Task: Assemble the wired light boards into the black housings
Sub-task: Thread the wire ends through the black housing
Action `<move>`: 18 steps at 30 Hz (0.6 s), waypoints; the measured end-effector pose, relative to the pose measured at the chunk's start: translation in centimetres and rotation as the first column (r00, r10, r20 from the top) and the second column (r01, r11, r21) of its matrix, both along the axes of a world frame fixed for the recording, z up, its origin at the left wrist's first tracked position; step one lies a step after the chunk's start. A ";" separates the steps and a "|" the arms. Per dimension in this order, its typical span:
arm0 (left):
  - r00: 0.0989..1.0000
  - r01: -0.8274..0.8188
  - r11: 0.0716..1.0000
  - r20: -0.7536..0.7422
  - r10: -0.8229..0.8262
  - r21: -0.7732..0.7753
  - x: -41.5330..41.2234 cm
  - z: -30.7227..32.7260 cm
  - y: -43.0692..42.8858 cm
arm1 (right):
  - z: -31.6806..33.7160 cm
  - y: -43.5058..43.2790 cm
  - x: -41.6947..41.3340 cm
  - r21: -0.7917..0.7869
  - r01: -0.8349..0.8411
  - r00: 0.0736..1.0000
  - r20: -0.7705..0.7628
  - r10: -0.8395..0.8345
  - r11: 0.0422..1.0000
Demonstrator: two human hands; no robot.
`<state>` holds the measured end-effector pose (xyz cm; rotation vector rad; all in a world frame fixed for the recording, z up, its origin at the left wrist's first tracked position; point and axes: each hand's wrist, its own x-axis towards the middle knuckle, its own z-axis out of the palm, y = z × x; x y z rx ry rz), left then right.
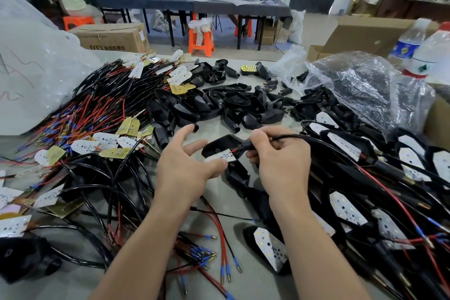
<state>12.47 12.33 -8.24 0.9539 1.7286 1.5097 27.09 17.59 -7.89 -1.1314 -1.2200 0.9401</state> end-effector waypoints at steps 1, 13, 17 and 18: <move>0.996 -0.036 0.999 -0.081 0.037 0.020 0.3 0.0 -0.1 | -0.1 -0.1 -0.1 0.014 0.030 0.998 0.055 -0.030 0.999; 0.934 -0.068 0.965 -0.324 0.151 0.253 1.7 0.2 -0.4 | 0.6 -0.1 0.0 -0.073 -0.118 0.968 -0.233 0.098 0.990; 0.876 -0.070 0.951 -0.438 0.204 0.302 2.6 -0.1 -0.6 | 0.7 0.0 0.2 -0.066 -0.111 0.949 -0.302 0.087 0.992; 0.863 -0.096 0.940 -0.443 0.243 0.328 2.4 -0.1 -0.6 | 0.8 0.0 0.2 -0.070 -0.107 0.946 -0.313 0.080 0.992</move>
